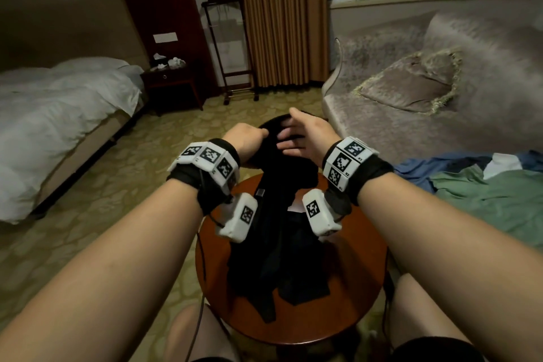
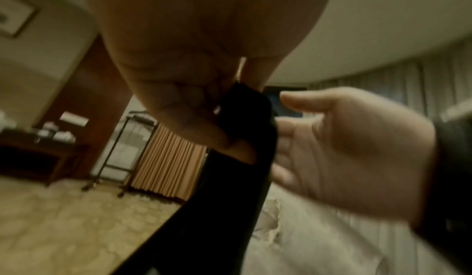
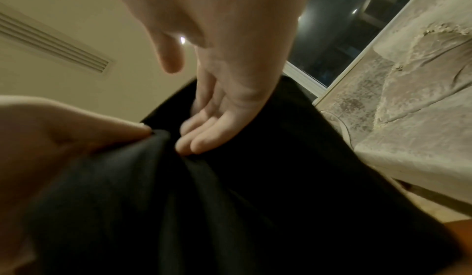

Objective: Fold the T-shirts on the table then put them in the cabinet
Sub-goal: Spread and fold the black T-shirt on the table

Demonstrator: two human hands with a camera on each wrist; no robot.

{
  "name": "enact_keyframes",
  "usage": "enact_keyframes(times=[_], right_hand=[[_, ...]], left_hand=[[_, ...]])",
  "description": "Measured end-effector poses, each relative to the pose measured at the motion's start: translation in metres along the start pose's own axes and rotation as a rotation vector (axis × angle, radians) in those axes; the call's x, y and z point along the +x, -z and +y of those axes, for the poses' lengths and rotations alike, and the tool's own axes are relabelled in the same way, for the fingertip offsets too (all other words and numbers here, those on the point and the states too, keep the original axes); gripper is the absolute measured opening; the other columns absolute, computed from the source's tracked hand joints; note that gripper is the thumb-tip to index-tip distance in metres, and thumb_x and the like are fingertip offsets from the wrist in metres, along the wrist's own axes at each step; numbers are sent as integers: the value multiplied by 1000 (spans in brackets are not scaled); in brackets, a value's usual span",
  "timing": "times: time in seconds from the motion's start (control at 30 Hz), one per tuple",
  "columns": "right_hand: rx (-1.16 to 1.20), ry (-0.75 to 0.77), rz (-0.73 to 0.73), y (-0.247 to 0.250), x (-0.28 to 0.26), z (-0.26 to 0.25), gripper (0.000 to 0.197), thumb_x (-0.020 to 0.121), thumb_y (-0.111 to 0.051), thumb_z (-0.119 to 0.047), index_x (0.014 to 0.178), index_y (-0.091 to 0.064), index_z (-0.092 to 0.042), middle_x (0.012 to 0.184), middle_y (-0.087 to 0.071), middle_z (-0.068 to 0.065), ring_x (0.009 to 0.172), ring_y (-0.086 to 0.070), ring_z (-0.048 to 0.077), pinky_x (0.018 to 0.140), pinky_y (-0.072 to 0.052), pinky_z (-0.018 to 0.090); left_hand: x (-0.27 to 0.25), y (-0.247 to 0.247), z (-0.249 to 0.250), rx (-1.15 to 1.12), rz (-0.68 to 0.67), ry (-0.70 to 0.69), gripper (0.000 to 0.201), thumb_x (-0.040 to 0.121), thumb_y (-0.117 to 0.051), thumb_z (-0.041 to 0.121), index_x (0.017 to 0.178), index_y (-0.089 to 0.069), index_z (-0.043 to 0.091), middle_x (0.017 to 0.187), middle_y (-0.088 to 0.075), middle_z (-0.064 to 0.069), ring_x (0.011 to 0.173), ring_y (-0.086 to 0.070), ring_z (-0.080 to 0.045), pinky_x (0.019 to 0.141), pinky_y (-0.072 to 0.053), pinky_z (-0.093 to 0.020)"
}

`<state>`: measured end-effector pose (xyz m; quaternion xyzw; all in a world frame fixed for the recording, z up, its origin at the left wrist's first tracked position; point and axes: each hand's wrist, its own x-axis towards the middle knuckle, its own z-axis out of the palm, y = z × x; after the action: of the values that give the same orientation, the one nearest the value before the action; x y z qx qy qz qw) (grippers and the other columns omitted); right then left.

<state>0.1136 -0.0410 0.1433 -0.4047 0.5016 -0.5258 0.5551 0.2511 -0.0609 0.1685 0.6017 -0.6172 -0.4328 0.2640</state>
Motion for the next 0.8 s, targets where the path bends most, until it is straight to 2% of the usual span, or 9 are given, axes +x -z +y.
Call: enact_keyframes(times=[0.1, 0.17, 0.23, 0.3, 0.37, 0.53, 0.67, 0.73, 0.8], right_hand=[[-109, -6, -58, 4, -4, 6, 32, 95, -51, -41, 80, -56, -14, 68, -53, 3, 56, -55, 15, 61, -45, 25], [-153, 8, -124, 4, -7, 11, 20, 92, -58, -32, 82, -57, -15, 70, -55, 1, 56, -55, 12, 60, -44, 22], [-191, 26, -134, 3, -7, 16, 12, 87, -66, -23, 93, -59, -16, 74, -56, 0, 61, -54, 11, 62, -44, 23], [-275, 44, -122, 2, -4, 20, 22, 83, -72, -17, 100, -58, -15, 74, -55, 0, 65, -52, 11, 60, -43, 21], [-380, 64, -123, 0, -4, 22, 22, 80, -74, -16, 95, -58, -17, 75, -56, 0, 67, -54, 12, 58, -43, 20], [-504, 132, -83, -4, -10, 22, 39, 76, -78, -32, 109, -63, -17, 86, -63, 0, 73, -59, 14, 65, -45, 24], [-651, 277, 161, -9, -8, 19, 21, 81, -68, -32, 94, -74, -16, 85, -72, 4, 80, -67, 21, 70, -51, 32], [-702, 346, 243, -10, -11, 14, 19, 85, -62, -28, 95, -75, -20, 85, -72, 3, 82, -66, 20, 72, -50, 30], [-731, 378, 250, -9, -15, 8, 19, 87, -59, -27, 94, -76, -21, 82, -72, 3, 80, -64, 19, 70, -47, 28]], left_hand=[[-3, 1, 4, -287, 21, 56, 19, 97, -51, 18, 110, -56, 5, 111, -62, -18, 90, -63, -29, 73, -56, -41], [-2, 2, 7, -335, 61, 1, 19, 96, -51, 9, 116, -54, 9, 116, -59, -19, 90, -61, -26, 64, -55, -37], [-1, 4, 9, -376, 128, -52, 32, 96, -49, 5, 127, -49, 14, 116, -56, -14, 97, -58, -27, 57, -51, -34], [0, 8, 11, -396, 159, -89, 28, 97, -44, 3, 118, -53, 19, 106, -56, -8, 87, -58, -20, 53, -49, -30], [-2, 10, 13, -438, 103, -90, 28, 98, -38, 1, 98, -59, 18, 105, -57, -8, 79, -57, -16, 52, -49, -26], [-11, 14, 19, -606, 40, -72, 29, 100, -35, 0, 91, -59, 12, 91, -58, -8, 75, -58, -15, 64, -54, -23], [-18, 15, 26, -661, 117, -98, 24, 98, -34, 0, 103, -53, 13, 95, -58, -12, 70, -63, -18, 57, -57, -26], [-19, 18, 29, -630, 173, -116, 29, 95, -30, -4, 91, -50, 17, 93, -55, -11, 62, -64, -17, 55, -57, -27], [-22, 23, 31, -624, 137, -86, 32, 92, -28, -4, 79, -50, 15, 86, -55, -10, 50, -63, -14, 48, -55, -22]])
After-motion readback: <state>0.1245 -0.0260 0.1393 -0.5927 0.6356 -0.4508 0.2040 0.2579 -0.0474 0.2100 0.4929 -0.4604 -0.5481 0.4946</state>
